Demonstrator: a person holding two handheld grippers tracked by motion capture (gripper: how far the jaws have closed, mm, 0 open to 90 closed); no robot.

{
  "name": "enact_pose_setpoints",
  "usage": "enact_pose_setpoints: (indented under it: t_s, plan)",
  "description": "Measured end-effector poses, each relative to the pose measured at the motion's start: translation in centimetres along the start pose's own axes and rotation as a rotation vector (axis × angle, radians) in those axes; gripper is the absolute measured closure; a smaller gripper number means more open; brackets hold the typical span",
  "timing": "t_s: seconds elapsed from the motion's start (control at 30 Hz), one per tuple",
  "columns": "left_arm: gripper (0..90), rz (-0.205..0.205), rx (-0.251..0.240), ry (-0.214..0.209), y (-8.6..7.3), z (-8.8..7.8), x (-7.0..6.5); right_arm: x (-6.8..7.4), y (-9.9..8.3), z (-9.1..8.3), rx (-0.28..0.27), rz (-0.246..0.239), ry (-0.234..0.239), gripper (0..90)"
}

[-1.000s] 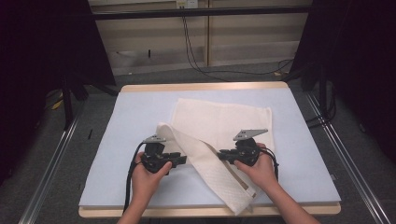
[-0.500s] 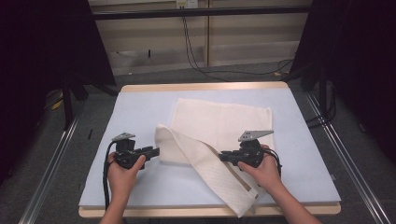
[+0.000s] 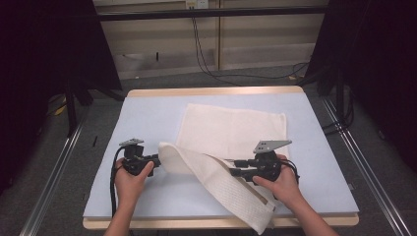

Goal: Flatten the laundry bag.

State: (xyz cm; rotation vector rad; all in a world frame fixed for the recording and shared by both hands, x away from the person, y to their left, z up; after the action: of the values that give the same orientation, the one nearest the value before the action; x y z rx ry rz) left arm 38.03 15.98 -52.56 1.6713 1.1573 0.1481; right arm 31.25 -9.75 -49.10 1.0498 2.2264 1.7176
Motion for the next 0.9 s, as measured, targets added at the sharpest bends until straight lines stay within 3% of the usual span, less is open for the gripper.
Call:
enact_pose_setpoints:
  t_s: [0.07,0.23,0.27,0.37,0.43,0.47,0.5,0.53,0.57,0.6,0.67,0.73,0.8,0.9]
  plan:
    - [63.2,0.009,0.024,0.009,-0.6,0.2,0.0,-0.8,1.1,-1.3,-0.04,0.01,-0.007,43.7]
    - [63.1,-0.006,0.033,0.007,-1.1,0.4,0.1,-2.4,1.2,-2.9,-0.059,0.037,-0.027,39.8]
    - [62.7,-0.004,0.042,0.003,-1.2,0.5,0.1,-3.3,0.9,-3.7,-0.056,0.038,-0.057,39.3]
    - [62.7,0.02,0.069,0.016,-1.6,0.6,0.2,-4.0,0.7,-4.5,-0.062,0.056,-0.071,39.3]
    - [62.7,0.016,0.082,0.013,-1.9,0.7,0.2,-5.7,0.2,-5.7,-0.051,0.075,-0.149,39.3]
    - [62.6,0.014,0.084,0.013,-2.1,0.9,0.1,-6.5,-0.1,-6.1,-0.042,0.058,-0.193,39.3]
    - [62.6,0.014,0.084,0.013,-2.1,0.9,0.1,-6.5,-0.1,-6.1,-0.042,0.058,-0.193,39.3]
    - [62.8,0.014,0.088,0.007,-2.1,0.9,0.1,-7.7,-0.8,-6.7,-0.023,0.056,-0.245,39.3]
    - [62.8,0.014,0.088,0.007,-2.1,0.9,0.1,-7.7,-0.8,-6.7,-0.023,0.056,-0.245,39.3]
    - [63.3,0.021,0.09,0.009,-2.1,0.9,0.2,-9.1,-1.8,-7.4,0.006,0.038,-0.316,39.4]
    - [64.3,0.027,0.088,0.013,-2.1,1.0,0.1,-9.5,-2.0,-7.6,0.009,0.036,-0.335,39.4]
    - [65.3,0.041,0.093,0.02,-2.1,1.0,0.2,-11.7,-3.3,-8.7,0.058,0.011,-0.444,39.6]
    - [64.6,0.029,0.089,0.021,-2.0,1.0,0.2,-12.7,-4.1,-9.3,0.081,0.028,-0.49,40.0]
    - [64.9,0.04,0.089,0.024,-2.0,1.1,0.4,-13.1,-4.8,-9.5,0.105,0.03,-0.505,42.3]
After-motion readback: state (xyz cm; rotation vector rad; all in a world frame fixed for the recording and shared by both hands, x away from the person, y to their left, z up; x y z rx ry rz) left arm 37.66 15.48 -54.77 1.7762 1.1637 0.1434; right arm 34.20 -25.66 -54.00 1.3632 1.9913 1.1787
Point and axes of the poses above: each handheld gripper's, and its own axes: z roughly forward along the jaws, y roughly out of its top, x roughly to its left, the point moved 10 cm from there along z, roughly forward along the jaws, and after that the axes turned 12 degrees about -x, right-handed, at the moved point
